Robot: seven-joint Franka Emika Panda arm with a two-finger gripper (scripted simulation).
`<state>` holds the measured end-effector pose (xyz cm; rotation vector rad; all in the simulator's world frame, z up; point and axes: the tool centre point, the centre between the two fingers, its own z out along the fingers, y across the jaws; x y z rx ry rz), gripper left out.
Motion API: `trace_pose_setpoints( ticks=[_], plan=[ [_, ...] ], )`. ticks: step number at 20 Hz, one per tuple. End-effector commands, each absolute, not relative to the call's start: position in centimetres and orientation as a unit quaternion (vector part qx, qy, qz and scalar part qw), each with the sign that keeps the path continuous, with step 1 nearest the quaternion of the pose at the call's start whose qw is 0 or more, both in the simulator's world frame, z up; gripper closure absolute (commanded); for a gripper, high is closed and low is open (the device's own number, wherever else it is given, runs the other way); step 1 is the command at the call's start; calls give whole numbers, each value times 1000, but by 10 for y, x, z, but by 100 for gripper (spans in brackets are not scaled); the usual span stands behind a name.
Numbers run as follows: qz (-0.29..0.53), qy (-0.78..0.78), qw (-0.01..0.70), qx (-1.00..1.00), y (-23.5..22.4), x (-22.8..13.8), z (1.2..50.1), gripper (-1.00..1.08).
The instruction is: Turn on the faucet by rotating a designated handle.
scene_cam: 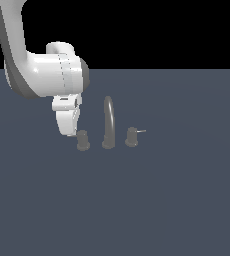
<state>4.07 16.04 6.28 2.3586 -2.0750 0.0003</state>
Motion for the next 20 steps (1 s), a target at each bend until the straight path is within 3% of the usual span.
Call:
trace_pose_setpoints(
  ticks=[1,20],
  plan=[
    [0,-660,0,751,164,33,63,108],
    [0,-661,-1,751,158,-14,63,108]
  ],
)
